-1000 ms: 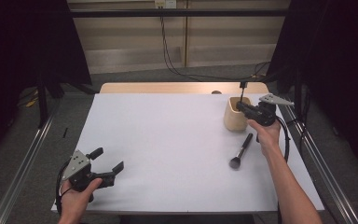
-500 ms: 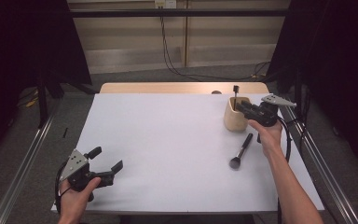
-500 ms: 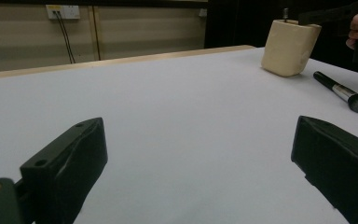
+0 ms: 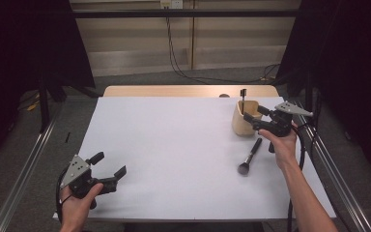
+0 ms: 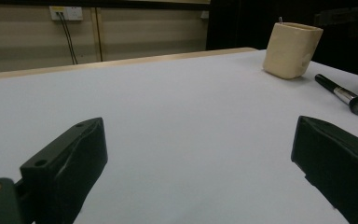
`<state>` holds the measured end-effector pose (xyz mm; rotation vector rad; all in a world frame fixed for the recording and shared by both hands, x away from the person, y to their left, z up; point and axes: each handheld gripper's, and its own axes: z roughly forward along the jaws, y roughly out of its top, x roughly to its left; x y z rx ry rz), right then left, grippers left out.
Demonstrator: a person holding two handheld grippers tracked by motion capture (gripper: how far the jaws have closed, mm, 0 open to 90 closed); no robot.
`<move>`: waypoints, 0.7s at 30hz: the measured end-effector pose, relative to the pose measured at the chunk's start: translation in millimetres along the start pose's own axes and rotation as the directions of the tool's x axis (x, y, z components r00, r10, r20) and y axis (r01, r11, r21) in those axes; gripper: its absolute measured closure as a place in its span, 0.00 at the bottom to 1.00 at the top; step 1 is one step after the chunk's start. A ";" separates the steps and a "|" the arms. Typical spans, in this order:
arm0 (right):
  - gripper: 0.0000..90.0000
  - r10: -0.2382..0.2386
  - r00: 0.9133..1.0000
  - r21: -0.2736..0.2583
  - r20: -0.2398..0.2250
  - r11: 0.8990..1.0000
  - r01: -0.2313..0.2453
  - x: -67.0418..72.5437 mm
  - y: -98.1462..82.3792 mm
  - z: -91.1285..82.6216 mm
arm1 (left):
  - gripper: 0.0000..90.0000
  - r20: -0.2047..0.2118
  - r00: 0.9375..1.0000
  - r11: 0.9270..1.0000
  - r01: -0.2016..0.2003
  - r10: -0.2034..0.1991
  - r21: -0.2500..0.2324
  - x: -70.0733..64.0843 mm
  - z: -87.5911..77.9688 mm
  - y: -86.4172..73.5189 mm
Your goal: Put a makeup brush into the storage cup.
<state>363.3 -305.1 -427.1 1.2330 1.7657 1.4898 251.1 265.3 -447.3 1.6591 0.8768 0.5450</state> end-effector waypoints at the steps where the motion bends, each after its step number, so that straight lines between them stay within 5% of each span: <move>1: 0.24 -0.004 1.000 -0.004 -0.001 1.000 0.004 1.8 -0.6 -1.8 | 0.04 0.004 1.000 1.000 0.000 0.000 -0.002 -0.3 0.1 0.1; 9: 0.04 -0.012 1.000 -0.003 0.005 1.000 0.012 10.7 -8.1 -16.7 | 0.04 0.015 1.000 1.000 -0.015 0.015 0.011 -3.8 -1.0 1.1; 16: 0.01 -0.020 1.000 0.014 -0.023 1.000 0.021 19.8 -16.0 -29.6 | 0.04 0.009 1.000 1.000 -0.007 0.007 0.001 -2.9 -1.9 0.9; 21: 0.00 -0.025 0.999 0.022 -0.035 0.999 0.025 26.7 -21.3 -40.5 | 0.04 0.019 0.999 0.999 -0.045 0.045 0.010 -6.5 -1.4 1.7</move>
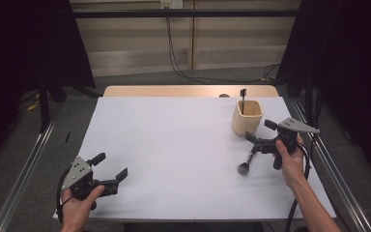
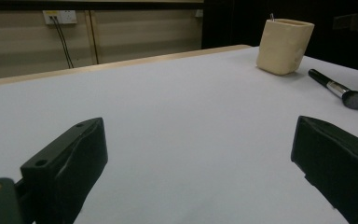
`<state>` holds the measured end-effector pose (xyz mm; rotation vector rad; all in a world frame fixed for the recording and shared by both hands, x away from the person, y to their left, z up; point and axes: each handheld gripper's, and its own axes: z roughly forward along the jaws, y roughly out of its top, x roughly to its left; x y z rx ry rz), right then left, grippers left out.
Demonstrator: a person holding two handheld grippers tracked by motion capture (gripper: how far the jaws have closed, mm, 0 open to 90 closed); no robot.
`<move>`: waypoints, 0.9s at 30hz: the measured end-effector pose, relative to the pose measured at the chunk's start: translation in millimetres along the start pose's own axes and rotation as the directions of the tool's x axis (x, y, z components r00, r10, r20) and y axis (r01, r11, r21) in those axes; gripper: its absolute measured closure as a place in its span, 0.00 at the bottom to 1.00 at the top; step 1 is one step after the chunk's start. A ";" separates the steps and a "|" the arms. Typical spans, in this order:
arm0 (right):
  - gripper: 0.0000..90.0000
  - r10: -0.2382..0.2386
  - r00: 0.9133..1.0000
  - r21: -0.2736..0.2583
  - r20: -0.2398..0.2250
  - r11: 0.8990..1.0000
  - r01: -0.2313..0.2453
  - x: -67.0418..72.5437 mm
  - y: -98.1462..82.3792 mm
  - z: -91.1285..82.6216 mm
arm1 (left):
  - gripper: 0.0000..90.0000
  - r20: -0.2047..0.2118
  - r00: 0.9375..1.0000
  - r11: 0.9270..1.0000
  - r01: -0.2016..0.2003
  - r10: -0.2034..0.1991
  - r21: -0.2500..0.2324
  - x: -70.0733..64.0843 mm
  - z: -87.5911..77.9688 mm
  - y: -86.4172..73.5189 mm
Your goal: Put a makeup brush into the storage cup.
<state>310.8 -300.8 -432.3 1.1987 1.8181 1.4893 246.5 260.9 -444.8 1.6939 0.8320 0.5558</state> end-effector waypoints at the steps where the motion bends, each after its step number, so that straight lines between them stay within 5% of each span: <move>1: 0.00 0.004 1.000 -0.003 -0.001 1.000 -0.004 1.3 -1.1 -2.4 | 0.04 0.001 1.000 1.000 -0.003 0.003 0.002 -0.1 0.2 0.0; 5: 0.01 0.001 1.000 -0.007 0.030 1.000 -0.001 5.6 -4.8 -11.6 | 0.04 -0.003 1.000 1.000 0.001 -0.001 0.000 0.7 0.3 -0.2; 15: 0.01 -0.002 0.999 -0.007 0.034 1.000 0.003 14.2 -13.9 -30.1 | 0.05 0.003 0.999 0.999 0.042 -0.042 -0.003 1.5 -0.2 -2.8; 27: 0.01 -0.005 0.999 0.010 0.036 1.000 0.005 26.5 -27.3 -49.9 | 0.05 -0.008 0.999 0.999 0.045 -0.045 -0.007 2.8 -1.3 -3.1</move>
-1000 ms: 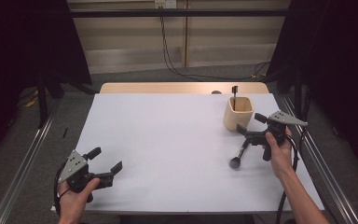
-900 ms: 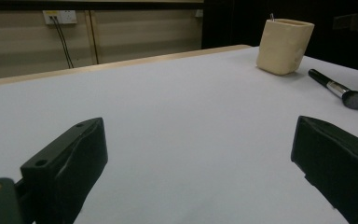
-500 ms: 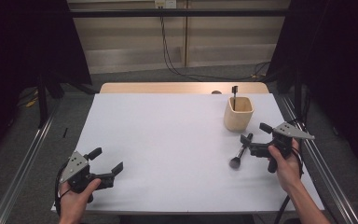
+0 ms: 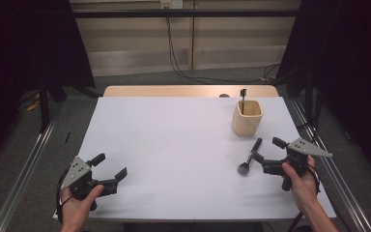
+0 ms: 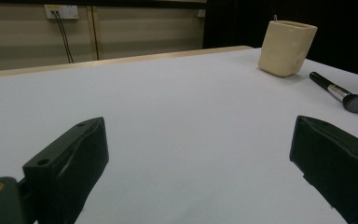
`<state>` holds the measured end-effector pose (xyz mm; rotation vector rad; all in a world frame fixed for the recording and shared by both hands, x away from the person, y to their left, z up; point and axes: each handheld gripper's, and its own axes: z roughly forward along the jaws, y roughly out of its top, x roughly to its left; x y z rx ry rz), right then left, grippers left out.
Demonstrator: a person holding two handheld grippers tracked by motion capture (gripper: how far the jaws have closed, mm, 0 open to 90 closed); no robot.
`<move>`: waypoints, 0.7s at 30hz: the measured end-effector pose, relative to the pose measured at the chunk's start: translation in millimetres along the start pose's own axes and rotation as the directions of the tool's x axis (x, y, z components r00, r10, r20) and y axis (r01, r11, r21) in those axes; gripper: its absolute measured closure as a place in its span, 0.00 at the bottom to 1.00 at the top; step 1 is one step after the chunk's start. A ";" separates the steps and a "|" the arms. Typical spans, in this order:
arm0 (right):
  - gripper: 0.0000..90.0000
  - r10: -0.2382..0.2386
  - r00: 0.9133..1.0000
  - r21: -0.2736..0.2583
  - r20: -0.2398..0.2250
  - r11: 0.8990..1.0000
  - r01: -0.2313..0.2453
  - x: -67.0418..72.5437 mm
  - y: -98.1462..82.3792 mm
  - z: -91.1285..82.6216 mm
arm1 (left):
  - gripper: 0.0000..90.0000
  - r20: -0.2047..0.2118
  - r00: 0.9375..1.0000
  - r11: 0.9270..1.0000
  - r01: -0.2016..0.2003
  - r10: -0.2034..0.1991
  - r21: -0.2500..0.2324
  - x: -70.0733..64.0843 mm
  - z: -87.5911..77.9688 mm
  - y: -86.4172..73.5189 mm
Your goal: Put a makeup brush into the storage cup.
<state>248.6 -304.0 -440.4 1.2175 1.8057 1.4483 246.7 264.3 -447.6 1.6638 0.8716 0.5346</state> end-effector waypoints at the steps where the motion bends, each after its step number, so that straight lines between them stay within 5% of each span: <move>1: 0.01 0.000 1.000 0.003 -0.002 1.000 0.000 2.3 -1.4 -1.8 | 0.05 -0.003 1.000 1.000 0.000 0.000 0.000 -0.1 -0.4 0.1; 21: 0.00 -0.021 1.000 0.008 0.001 1.000 0.021 14.6 -24.5 -32.2 | 0.05 -0.008 1.000 1.000 0.001 -0.001 -0.009 -0.9 -4.1 0.8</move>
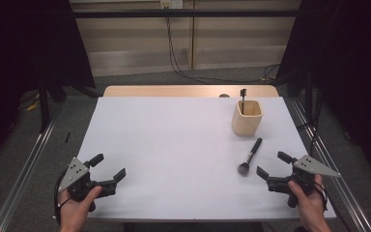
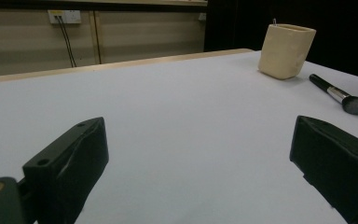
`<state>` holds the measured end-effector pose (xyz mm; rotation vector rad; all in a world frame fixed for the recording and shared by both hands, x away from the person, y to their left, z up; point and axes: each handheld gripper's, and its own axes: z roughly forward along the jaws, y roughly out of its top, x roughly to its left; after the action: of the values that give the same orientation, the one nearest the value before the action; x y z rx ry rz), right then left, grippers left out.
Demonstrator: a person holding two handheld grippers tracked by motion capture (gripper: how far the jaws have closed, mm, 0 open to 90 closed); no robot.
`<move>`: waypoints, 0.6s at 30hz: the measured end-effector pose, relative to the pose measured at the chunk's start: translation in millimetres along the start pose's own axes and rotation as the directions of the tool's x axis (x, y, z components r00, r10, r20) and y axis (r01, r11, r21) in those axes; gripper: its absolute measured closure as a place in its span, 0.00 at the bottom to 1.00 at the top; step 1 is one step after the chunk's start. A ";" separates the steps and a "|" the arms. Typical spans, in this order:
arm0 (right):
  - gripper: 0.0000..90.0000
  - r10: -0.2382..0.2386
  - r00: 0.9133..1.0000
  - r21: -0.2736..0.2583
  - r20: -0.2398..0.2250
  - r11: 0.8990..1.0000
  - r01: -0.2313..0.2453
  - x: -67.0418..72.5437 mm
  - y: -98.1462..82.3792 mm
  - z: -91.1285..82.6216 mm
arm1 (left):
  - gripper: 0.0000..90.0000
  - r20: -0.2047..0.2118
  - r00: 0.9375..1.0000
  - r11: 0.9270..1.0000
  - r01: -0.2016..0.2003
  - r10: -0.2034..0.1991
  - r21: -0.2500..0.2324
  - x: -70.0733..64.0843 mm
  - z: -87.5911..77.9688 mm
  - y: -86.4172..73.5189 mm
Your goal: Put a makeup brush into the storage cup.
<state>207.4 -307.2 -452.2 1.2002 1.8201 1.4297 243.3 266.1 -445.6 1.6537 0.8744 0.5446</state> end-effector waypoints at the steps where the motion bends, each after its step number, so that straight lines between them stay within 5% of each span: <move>1: 0.00 -0.008 1.000 0.005 -0.007 1.000 0.008 0.0 -0.8 0.9 | 0.05 0.003 1.000 1.000 -0.001 0.001 0.007 0.3 1.2 -0.5; 18: 0.00 0.010 1.000 0.001 -0.003 1.000 -0.010 -0.8 -0.3 4.8 | 0.05 -0.002 1.000 1.000 -0.002 0.002 -0.001 4.4 0.5 -0.7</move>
<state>211.6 -305.6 -454.0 1.2102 1.8196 1.4373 246.1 269.2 -446.8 1.6540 0.8737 0.5480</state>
